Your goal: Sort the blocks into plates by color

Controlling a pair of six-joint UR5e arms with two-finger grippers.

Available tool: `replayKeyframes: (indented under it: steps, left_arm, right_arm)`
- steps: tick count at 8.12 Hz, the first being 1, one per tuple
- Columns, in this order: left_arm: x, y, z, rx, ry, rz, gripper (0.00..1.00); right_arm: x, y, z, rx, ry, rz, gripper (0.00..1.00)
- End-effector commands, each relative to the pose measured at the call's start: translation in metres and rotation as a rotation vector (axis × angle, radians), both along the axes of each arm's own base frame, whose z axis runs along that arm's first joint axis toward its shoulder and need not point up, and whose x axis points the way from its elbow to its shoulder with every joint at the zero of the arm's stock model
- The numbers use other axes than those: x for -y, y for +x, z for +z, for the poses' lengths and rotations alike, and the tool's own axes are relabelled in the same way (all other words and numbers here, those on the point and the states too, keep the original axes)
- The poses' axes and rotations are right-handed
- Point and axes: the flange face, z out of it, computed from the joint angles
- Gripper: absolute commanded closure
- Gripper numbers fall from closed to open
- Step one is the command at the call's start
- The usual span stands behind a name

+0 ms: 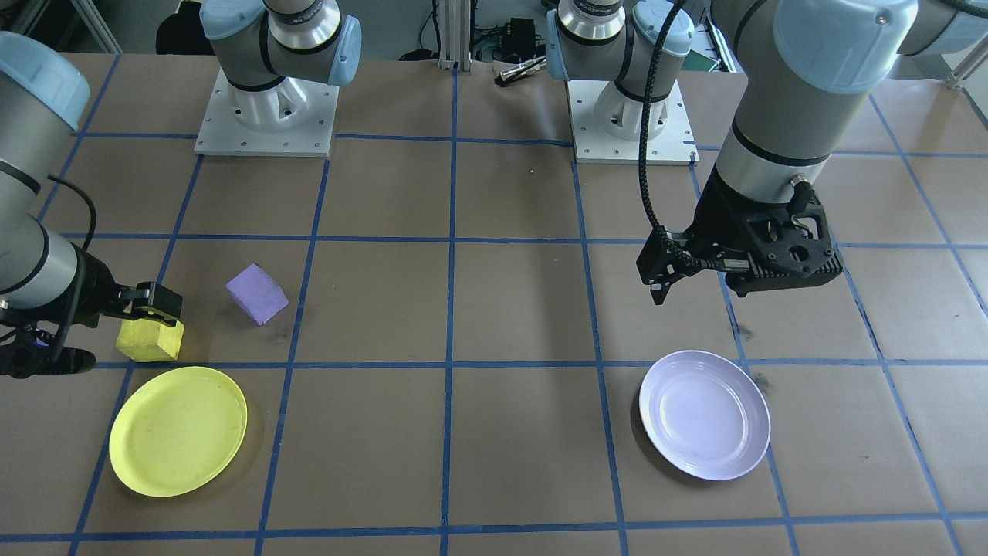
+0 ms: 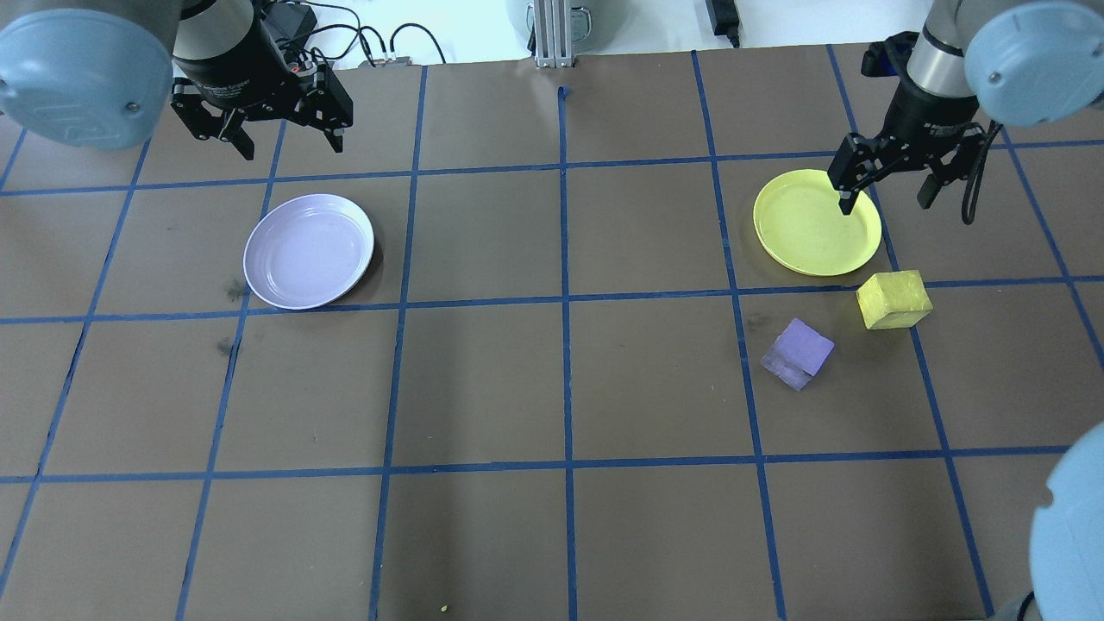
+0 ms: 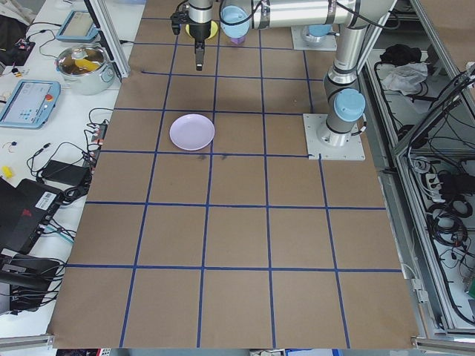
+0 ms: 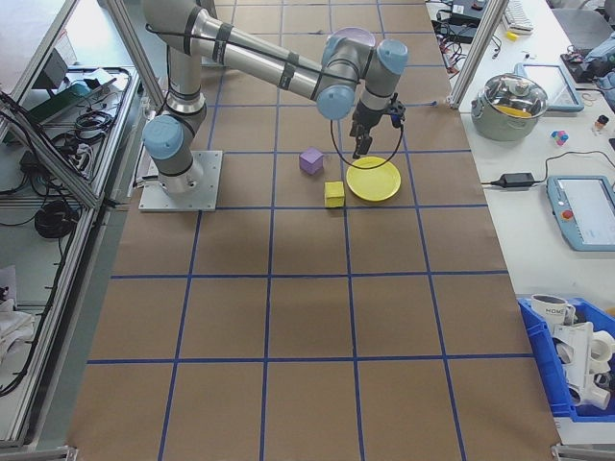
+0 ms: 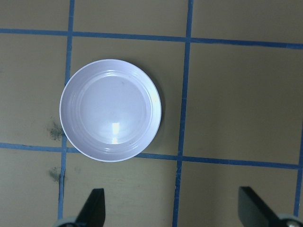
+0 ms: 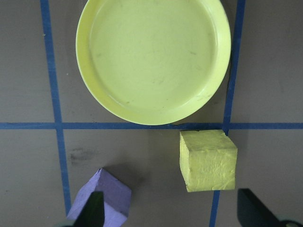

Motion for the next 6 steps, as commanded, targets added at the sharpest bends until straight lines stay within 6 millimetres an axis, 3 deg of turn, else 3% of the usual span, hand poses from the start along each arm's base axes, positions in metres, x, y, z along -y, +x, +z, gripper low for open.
replayKeyframes:
  steps: [1,3,6]
  left_arm:
    - [0.001,0.000,-0.001,0.000,0.001,-0.002,0.00]
    - [0.002,0.001,-0.003,0.005,0.002,-0.038,0.00]
    - [0.002,0.001,-0.005,0.007,0.002,-0.040,0.00]
  right_arm:
    - [-0.016,-0.036,-0.090,-0.023,-0.081,0.049,0.00]
    - [-0.025,-0.056,-0.105,-0.022,-0.096,0.075,0.00]
    - [-0.046,-0.049,-0.139,0.001,-0.036,0.093,0.09]
